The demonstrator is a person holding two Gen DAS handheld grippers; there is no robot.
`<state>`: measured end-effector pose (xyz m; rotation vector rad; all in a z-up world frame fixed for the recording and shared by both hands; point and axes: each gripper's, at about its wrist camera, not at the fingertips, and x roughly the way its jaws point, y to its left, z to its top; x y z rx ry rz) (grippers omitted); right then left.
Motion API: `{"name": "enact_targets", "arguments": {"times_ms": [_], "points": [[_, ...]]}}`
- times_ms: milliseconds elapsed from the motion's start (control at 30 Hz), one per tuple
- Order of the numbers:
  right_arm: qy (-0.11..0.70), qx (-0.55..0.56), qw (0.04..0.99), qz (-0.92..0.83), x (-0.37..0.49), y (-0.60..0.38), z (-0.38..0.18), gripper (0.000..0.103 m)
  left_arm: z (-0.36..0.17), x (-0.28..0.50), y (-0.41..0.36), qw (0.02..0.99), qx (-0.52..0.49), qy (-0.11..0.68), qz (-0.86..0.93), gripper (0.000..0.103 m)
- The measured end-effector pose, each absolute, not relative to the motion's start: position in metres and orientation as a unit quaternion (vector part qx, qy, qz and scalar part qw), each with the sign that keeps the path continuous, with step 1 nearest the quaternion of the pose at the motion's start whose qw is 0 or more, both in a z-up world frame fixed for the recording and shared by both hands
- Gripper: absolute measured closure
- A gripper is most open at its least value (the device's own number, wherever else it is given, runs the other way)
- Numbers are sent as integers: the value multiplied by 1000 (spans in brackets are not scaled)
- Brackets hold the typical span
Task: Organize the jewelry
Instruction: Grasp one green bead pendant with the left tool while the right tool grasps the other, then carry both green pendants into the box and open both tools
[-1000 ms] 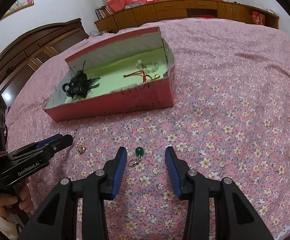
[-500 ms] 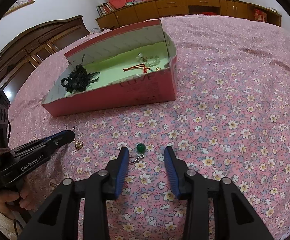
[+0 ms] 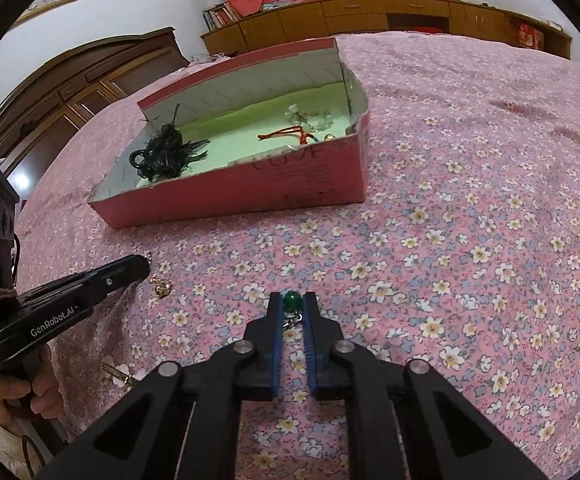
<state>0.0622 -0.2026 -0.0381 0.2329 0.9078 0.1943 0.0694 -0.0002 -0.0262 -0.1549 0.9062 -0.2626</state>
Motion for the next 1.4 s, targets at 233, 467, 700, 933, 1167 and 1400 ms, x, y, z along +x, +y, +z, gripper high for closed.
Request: {"name": "enact_targets", "arguments": {"times_ms": [233,467,700,933,1167,1400], "points": [[420,120,894,100,56,-203,-29,92,-10,61,-1,896,-72,418,-129,102],[388,123,906,113,47,-202,-13,92,9,54,-2,906,-66,395,-136,102],[362,118,918,114,43,-199,2,92,23,51,-4,912,-67,380,-141,102],[338,107,928,116,40,-195,16,92,37,50,-7,920,-60,359,-141,102],[318,102,935,120,41,-191,26,92,47,50,-6,927,-56,343,-141,102],[307,98,939,119,48,-192,32,92,54,54,-6,932,-53,330,-139,102]]}}
